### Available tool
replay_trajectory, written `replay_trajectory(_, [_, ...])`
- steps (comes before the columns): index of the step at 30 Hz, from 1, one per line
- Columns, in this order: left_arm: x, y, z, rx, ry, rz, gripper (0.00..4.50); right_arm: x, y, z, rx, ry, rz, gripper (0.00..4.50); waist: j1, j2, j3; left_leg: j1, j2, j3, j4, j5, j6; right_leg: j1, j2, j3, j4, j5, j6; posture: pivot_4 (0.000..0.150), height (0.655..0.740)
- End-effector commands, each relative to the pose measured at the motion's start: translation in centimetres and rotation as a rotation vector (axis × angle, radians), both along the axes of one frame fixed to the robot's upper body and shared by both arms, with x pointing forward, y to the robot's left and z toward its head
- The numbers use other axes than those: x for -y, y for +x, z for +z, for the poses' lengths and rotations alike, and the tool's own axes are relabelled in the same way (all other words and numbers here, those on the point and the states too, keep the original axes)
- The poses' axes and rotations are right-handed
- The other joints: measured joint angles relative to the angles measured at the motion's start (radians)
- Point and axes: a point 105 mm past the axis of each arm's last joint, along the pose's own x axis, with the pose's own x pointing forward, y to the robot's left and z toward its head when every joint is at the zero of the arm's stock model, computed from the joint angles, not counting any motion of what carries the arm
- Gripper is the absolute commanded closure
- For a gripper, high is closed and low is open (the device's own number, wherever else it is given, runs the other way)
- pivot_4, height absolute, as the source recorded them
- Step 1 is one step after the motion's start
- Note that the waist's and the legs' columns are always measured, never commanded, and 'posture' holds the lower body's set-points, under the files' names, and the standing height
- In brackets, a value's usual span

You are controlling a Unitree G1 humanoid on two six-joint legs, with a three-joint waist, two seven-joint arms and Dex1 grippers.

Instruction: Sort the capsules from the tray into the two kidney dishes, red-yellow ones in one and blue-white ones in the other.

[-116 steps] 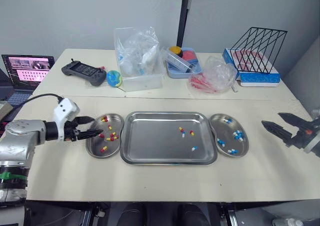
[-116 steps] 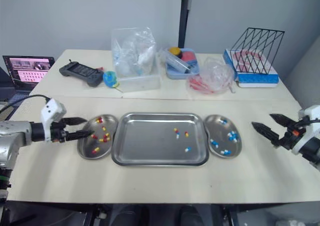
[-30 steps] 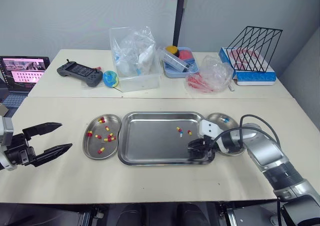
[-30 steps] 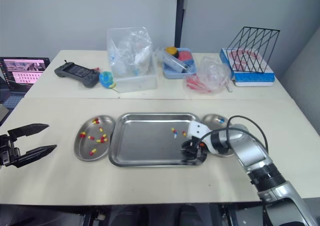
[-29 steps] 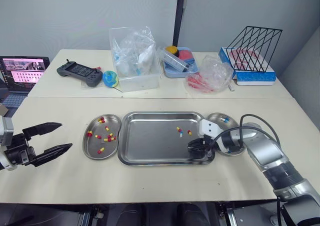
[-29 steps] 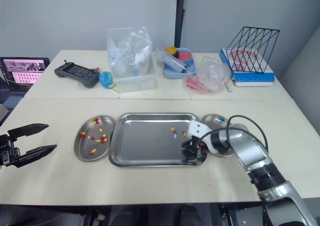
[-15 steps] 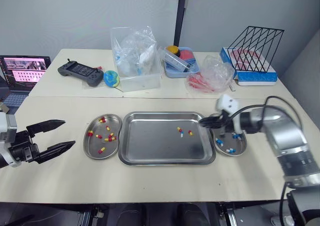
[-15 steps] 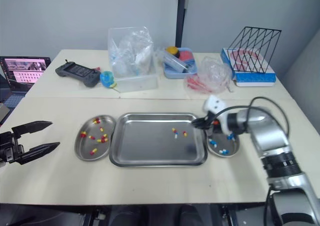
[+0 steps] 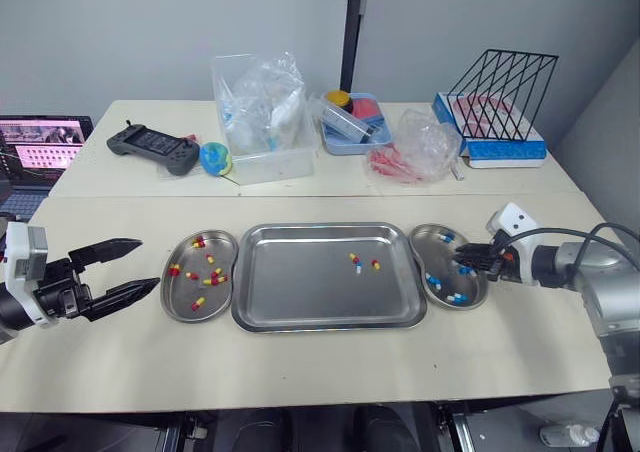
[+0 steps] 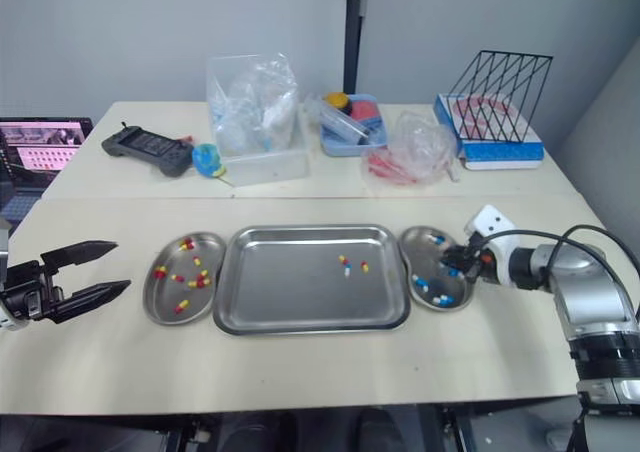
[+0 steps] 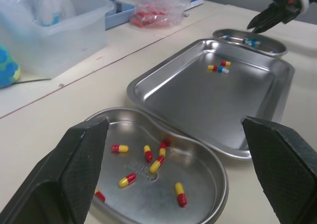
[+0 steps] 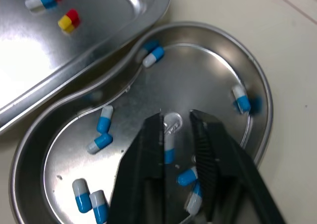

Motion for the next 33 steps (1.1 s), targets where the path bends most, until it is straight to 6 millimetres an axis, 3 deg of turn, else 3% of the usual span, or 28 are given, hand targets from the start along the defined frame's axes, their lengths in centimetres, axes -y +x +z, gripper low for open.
replay_trajectory(1, [-0.4,0.3,0.0,0.023,0.025,0.020,0.00,0.4,0.0,2.6,0.084,0.057,-0.011,2.14,0.002,0.000,0.000,0.000,0.000,0.000,0.000,0.000,0.000,0.000,0.000,0.000,0.000,0.000,0.000,0.150,0.7400])
replay_trajectory(4, [-1.4,0.6,-0.2,0.038,0.014,0.067,0.00,1.7,0.2,3.9,0.168,0.078,-0.057,1.13,0.006,0.000,0.000,0.000,0.000,0.000,0.000,0.000,0.000,0.000,0.000,0.000,0.000,0.000,0.000,0.150,0.7400])
replay_trajectory(7, [-3.0,0.9,-0.5,0.067,-0.027,0.171,0.00,3.1,-0.9,5.1,0.232,0.181,-0.075,0.04,0.012,0.000,0.000,0.000,0.000,-0.001,0.000,0.000,0.000,0.001,-0.001,-0.001,-0.001,0.000,0.000,0.150,0.7400])
replay_trajectory(14, [-5.5,0.2,-2.1,0.098,-0.041,0.307,0.00,7.2,-2.9,6.2,0.319,0.325,-0.210,0.01,0.008,0.000,0.000,0.000,0.000,-0.001,0.000,0.000,0.001,0.002,-0.001,-0.001,-0.001,0.000,0.000,0.150,0.7400])
replay_trajectory(18, [-9.1,-0.6,-3.0,0.122,-0.073,0.493,0.00,13.8,-4.8,3.8,0.344,0.346,-0.504,0.01,0.009,0.000,0.000,0.001,0.000,-0.001,0.000,0.000,0.000,0.002,-0.001,-0.001,-0.001,0.000,0.000,0.150,0.7400])
replay_trajectory(20, [-9.9,-0.7,-3.2,0.126,-0.077,0.532,0.00,15.5,-5.5,3.0,0.356,0.364,-0.586,0.01,0.011,0.000,0.000,0.001,0.000,-0.001,0.000,-0.001,0.001,0.002,-0.001,-0.001,-0.002,0.000,0.000,0.150,0.7400])
replay_trajectory(24, [-10.2,-0.8,-3.6,0.123,-0.071,0.536,0.00,16.5,-5.9,2.2,0.374,0.338,-0.639,0.01,0.003,0.000,0.000,0.001,0.000,0.000,0.000,-0.001,0.001,0.002,-0.003,-0.001,-0.002,0.000,0.000,0.150,0.7400])
replay_trajectory(33, [-10.0,0.0,-3.3,0.127,-0.059,0.529,0.00,16.1,-5.7,1.6,0.380,0.325,-0.650,0.01,0.000,0.000,0.000,0.002,0.001,0.000,-0.001,0.000,0.000,0.002,-0.003,-0.001,-0.002,0.001,0.000,0.150,0.7400])
